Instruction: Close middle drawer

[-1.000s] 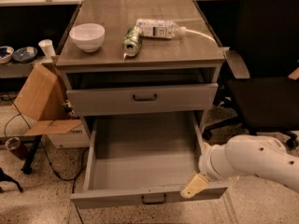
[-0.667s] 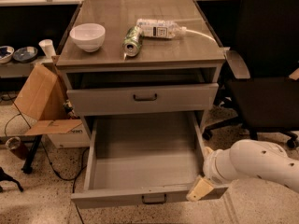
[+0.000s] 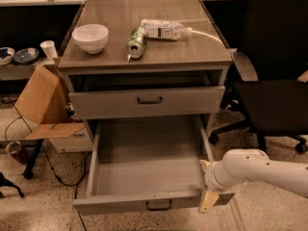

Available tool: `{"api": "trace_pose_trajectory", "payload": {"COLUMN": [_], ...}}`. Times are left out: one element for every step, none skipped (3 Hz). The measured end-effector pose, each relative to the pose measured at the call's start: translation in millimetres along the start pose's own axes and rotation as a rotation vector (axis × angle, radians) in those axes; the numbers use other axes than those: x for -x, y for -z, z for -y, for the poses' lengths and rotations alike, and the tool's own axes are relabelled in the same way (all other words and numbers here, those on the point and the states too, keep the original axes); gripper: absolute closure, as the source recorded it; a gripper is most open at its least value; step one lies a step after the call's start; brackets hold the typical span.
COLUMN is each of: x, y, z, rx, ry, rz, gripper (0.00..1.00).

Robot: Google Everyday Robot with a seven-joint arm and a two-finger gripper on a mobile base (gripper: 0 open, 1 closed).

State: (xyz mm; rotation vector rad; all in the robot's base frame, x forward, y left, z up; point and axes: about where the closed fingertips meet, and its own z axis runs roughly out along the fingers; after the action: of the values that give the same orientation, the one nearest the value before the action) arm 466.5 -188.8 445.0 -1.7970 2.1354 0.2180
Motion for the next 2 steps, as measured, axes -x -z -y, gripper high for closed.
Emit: {"api": "trace_pose_trajectory", "payload": {"x": [0, 8], "y": [0, -14], "z": [0, 2], "rx": [0.0, -0.04], "ry": [0.0, 0.027], "rz": [0.0, 0.01], "gripper": [0.0, 0.0]}}
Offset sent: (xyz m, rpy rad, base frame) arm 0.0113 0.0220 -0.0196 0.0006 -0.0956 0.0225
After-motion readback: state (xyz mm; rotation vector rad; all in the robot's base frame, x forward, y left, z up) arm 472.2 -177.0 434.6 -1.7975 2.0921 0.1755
